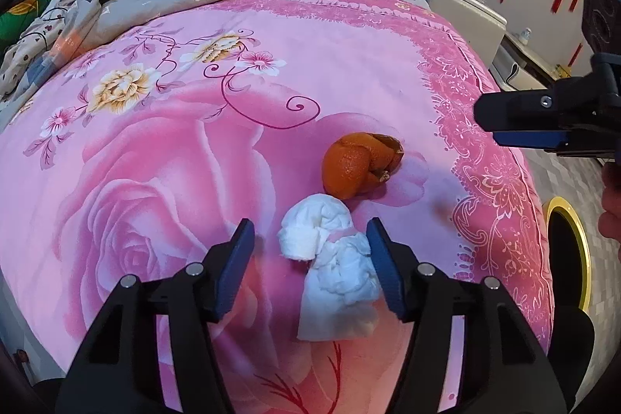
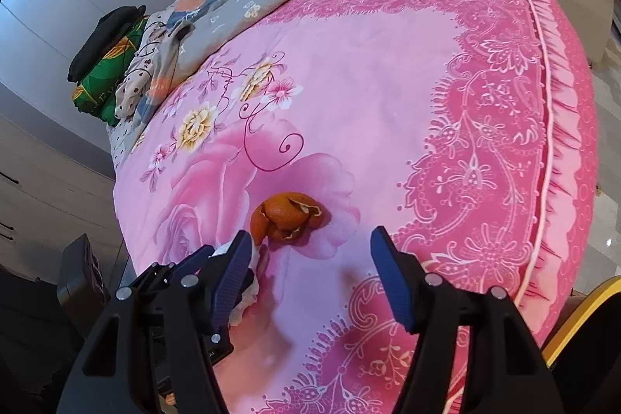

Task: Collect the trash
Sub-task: 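Grasp the white tissue bundle with the left tool while the right tool grasps the orange peel, then carry the tissue bundle and orange peel over the bin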

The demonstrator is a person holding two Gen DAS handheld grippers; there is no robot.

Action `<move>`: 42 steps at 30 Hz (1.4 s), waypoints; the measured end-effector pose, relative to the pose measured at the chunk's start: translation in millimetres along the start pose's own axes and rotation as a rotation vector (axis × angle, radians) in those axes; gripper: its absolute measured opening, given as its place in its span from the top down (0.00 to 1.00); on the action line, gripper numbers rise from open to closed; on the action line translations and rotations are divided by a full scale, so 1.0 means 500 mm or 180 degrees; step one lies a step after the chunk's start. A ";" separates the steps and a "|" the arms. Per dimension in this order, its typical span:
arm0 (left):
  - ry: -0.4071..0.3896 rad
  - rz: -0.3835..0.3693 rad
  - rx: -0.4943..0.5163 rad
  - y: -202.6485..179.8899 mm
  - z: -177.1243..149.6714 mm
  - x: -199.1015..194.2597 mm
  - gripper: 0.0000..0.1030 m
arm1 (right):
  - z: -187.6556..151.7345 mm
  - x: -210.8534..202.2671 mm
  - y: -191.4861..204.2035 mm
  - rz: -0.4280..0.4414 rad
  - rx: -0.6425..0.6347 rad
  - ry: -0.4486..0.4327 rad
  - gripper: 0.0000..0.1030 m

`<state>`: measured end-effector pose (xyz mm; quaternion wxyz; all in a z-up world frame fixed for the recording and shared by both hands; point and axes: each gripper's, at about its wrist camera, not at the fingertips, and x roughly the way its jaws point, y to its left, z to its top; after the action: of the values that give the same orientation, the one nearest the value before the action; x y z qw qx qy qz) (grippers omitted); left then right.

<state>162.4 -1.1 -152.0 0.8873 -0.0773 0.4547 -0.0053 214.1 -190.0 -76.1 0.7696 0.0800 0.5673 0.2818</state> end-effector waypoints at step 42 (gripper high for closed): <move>-0.0023 -0.0368 -0.0236 0.029 -0.013 0.035 0.75 | 0.060 0.219 0.040 0.0002 -0.0058 0.0596 0.68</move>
<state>166.4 11.2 -172.1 0.8836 -0.1362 0.4462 -0.0393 256.3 -110.0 -147.5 0.7138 0.0466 0.6342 0.2934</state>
